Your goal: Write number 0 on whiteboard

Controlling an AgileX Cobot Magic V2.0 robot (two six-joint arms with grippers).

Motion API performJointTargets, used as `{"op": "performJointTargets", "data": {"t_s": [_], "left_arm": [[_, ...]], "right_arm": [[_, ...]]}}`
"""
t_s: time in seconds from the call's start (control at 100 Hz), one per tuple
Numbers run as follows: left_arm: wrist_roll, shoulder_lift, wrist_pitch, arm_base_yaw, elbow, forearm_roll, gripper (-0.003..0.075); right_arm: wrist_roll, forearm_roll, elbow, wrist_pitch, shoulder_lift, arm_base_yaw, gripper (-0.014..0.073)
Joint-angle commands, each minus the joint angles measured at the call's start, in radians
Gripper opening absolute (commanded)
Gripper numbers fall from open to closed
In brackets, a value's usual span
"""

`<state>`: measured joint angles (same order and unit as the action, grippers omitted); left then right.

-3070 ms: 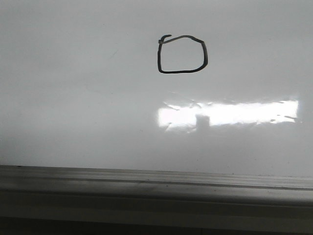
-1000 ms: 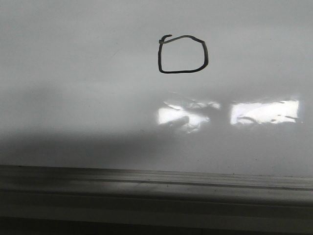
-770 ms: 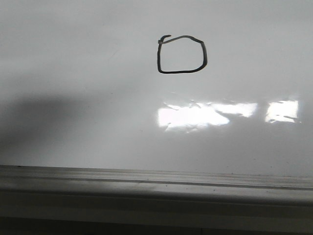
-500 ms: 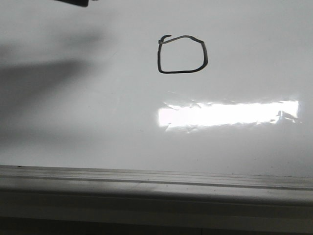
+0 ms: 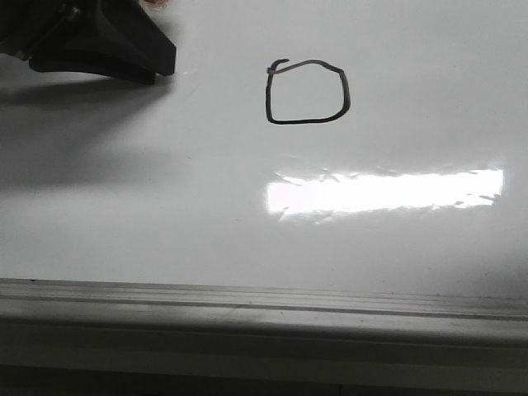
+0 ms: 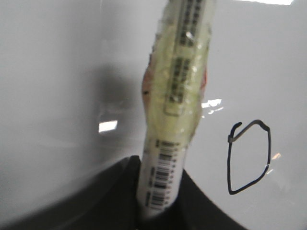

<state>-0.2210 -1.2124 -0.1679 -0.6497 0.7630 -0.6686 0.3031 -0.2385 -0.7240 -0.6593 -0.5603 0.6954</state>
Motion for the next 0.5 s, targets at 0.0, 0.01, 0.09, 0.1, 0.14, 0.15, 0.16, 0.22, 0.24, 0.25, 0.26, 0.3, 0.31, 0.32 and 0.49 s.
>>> {"op": "performJointTargets", "data": {"t_s": [0.0,0.01,0.09,0.1,0.14,0.15,0.16,0.22,0.24,0.25,0.26,0.3,0.31,0.32,0.49], "left_arm": [[0.009,-0.002,0.078,0.000,0.026,-0.015,-0.0020],[0.009,-0.002,0.078,0.000,0.026,-0.015,-0.0020],[0.009,-0.006,0.084,0.000,0.026,-0.036,-0.0020],[0.009,-0.006,0.084,0.000,0.026,-0.036,-0.0020],[0.009,-0.006,0.084,0.000,0.026,-0.038,-0.0020],[0.009,-0.006,0.084,0.000,0.026,-0.038,-0.0020],[0.009,-0.006,0.084,0.000,0.026,-0.038,-0.0020],[0.009,-0.006,0.084,0.000,0.026,-0.038,-0.0020],[0.009,-0.006,0.084,0.000,0.026,-0.038,-0.0020],[0.009,-0.006,0.084,0.000,0.026,-0.038,-0.0020],[0.009,-0.006,0.084,0.000,0.026,-0.040,-0.0020],[0.009,-0.006,0.084,0.000,0.026,-0.045,-0.0020],[0.009,-0.006,0.084,0.000,0.026,-0.045,-0.0020],[0.009,-0.006,0.084,0.000,0.026,-0.050,-0.0020],[0.009,-0.006,0.081,0.000,0.026,-0.054,-0.0019]], "right_arm": [[-0.007,-0.029,-0.023,0.097,-0.001,-0.005,-0.0067],[-0.007,-0.029,-0.023,0.099,-0.001,-0.005,-0.0067],[-0.007,-0.043,-0.023,0.103,-0.001,-0.005,-0.0067],[-0.007,-0.045,-0.023,0.103,-0.001,-0.005,-0.0067],[-0.007,-0.052,-0.023,0.105,-0.001,-0.005,-0.0067],[-0.007,-0.052,-0.023,0.105,-0.001,-0.005,-0.0067],[-0.007,-0.054,-0.023,0.105,-0.001,-0.005,-0.0067],[-0.007,-0.060,-0.023,0.109,-0.001,-0.005,-0.0067],[-0.007,-0.063,-0.023,0.109,-0.001,-0.005,-0.0067],[-0.007,-0.063,-0.023,0.111,-0.001,-0.005,-0.0067],[-0.007,-0.065,-0.023,0.111,-0.001,-0.005,-0.0067],[-0.007,-0.068,-0.023,0.113,-0.001,-0.005,-0.0067],[-0.007,-0.069,-0.023,0.113,-0.001,-0.005,-0.0067],[-0.007,-0.072,-0.023,0.113,-0.001,-0.005,-0.0067],[-0.007,-0.091,-0.023,0.113,-0.001,-0.005,-0.0067]]}}
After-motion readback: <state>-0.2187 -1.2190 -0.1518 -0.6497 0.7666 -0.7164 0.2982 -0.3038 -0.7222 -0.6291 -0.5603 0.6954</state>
